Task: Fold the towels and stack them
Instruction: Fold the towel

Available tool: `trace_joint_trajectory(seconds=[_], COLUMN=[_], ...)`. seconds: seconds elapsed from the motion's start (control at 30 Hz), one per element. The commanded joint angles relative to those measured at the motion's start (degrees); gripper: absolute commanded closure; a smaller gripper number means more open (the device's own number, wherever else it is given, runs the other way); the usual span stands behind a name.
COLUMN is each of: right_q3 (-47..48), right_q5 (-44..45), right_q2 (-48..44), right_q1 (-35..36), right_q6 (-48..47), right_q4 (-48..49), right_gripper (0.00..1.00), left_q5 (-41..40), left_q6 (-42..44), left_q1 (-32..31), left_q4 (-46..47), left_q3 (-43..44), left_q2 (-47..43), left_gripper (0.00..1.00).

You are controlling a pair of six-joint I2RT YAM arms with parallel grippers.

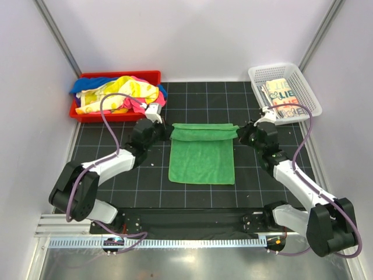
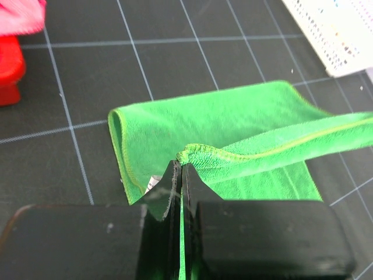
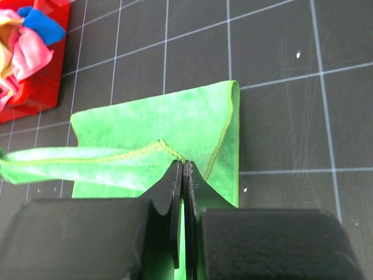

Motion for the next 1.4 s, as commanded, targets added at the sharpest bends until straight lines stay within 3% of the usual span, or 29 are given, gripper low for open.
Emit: trace_joint_trajectory(seconds=[0.0, 0.37, 1.37], right_q3=[-0.55, -2.58, -4.16], right_q5=[2.71, 7.01, 10.88], right_q2=[-2.20, -3.79, -8.00], right_q1=[1.45, 6.02, 8.66], right_q6=[0.40, 1.72, 4.98], right_q4=[-1.99, -5.07, -13.33], right_gripper=[0.99, 0.99, 0.99], left_q5=[-2.77, -3.47, -9.98], left_q6=[0.58, 0.40, -1.35], left_q1=[-0.34, -2.79, -7.90], left_q4=[1.64, 0.59, -2.48], left_q3=[-0.63, -3.09, -8.89], left_q2=[-3.54, -6.18, -11.54], left_gripper=[1.00, 1.00, 1.00])
